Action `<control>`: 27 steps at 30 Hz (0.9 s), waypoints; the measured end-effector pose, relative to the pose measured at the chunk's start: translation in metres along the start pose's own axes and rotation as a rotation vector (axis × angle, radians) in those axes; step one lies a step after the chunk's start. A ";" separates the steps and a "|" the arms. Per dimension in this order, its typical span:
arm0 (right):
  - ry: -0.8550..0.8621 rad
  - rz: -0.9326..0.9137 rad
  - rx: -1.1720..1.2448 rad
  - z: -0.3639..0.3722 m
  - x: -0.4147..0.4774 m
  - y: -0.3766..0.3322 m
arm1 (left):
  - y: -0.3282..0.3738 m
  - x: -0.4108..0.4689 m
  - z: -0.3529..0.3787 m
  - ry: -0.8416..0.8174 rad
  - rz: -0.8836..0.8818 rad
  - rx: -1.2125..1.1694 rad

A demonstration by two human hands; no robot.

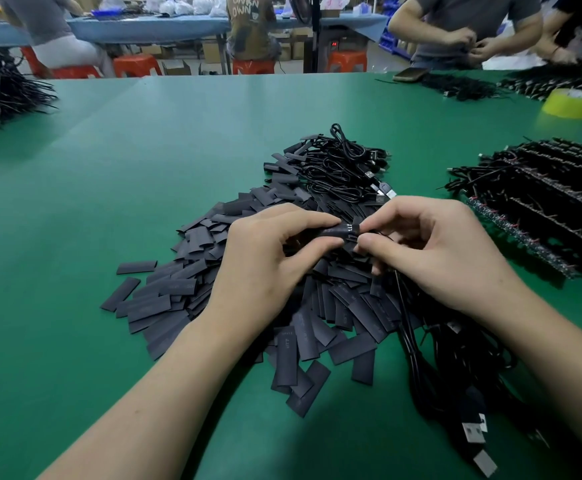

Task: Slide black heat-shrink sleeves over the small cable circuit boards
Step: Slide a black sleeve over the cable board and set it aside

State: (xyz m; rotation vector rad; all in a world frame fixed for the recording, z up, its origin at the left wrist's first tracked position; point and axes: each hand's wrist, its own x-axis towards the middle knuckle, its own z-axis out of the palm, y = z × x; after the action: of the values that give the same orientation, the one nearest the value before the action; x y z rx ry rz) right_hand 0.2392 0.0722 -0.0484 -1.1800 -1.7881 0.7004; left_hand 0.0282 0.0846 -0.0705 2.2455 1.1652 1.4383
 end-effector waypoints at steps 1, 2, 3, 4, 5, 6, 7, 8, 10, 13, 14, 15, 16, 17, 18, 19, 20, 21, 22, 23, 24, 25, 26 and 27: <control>0.008 -0.007 -0.013 0.001 0.000 0.000 | 0.000 0.000 0.000 -0.003 0.001 0.000; 0.012 -0.018 -0.031 0.001 -0.001 0.000 | 0.000 0.000 0.000 -0.005 0.006 0.003; 0.010 -0.032 -0.056 0.001 -0.001 0.000 | -0.001 0.000 0.000 -0.008 0.014 0.009; 0.004 -0.048 -0.088 0.002 -0.001 0.000 | -0.001 0.000 0.000 -0.010 0.025 0.016; -0.003 -0.064 -0.121 0.003 -0.002 0.000 | -0.001 -0.001 0.001 -0.012 0.037 0.023; -0.011 -0.075 -0.147 0.003 -0.002 0.000 | -0.001 -0.001 0.001 -0.015 0.049 0.030; -0.017 -0.082 -0.164 0.004 -0.002 0.000 | -0.002 -0.001 0.001 -0.017 0.059 0.035; -0.020 -0.085 -0.171 0.004 -0.003 0.000 | -0.002 -0.001 0.002 -0.018 0.067 0.040; -0.019 -0.085 -0.172 0.004 -0.003 0.000 | -0.003 -0.002 0.002 -0.013 0.082 0.049; -0.016 -0.080 -0.170 0.005 -0.003 0.001 | -0.003 -0.001 0.002 -0.004 0.102 0.061; -0.017 -0.078 -0.168 0.005 -0.003 0.001 | -0.003 -0.001 0.002 -0.003 0.106 0.062; -0.019 -0.076 -0.168 0.005 -0.003 0.001 | -0.003 -0.001 0.002 -0.003 0.108 0.062; -0.021 -0.075 -0.169 0.006 -0.003 0.001 | -0.003 -0.002 0.002 -0.003 0.109 0.062; -0.024 -0.073 -0.171 0.006 -0.003 0.001 | -0.003 -0.002 0.002 -0.004 0.108 0.063; -0.027 -0.068 -0.166 0.006 -0.003 0.000 | -0.002 -0.002 0.002 -0.005 0.107 0.063; -0.031 -0.060 -0.151 0.006 -0.003 0.001 | -0.002 -0.002 0.002 -0.004 0.105 0.061; -0.037 -0.045 -0.120 0.006 -0.002 0.001 | -0.002 -0.001 0.002 -0.003 0.102 0.057; -0.043 -0.024 -0.075 0.005 -0.002 0.001 | -0.001 -0.001 0.002 -0.002 0.098 0.051; -0.051 0.002 -0.020 0.005 -0.001 0.001 | -0.001 -0.001 0.001 0.000 0.096 0.045; -0.060 0.029 0.034 0.004 -0.001 0.001 | 0.000 -0.001 0.001 0.002 0.097 0.041; -0.071 0.051 0.075 0.003 0.000 0.002 | 0.000 -0.001 0.001 0.002 0.101 0.039; -0.082 0.066 0.103 0.003 0.000 0.002 | 0.001 -0.001 0.001 0.003 0.106 0.039; -0.092 0.074 0.122 0.003 0.001 0.003 | 0.001 -0.001 0.001 0.004 0.111 0.040; -0.102 0.078 0.138 0.003 0.001 0.003 | 0.001 -0.001 0.001 0.007 0.117 0.040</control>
State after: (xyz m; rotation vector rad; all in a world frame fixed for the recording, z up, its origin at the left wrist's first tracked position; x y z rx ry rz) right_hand 0.2371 0.0742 -0.0517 -1.1435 -1.7534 0.9297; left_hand 0.0294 0.0829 -0.0713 2.3739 1.0906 1.4790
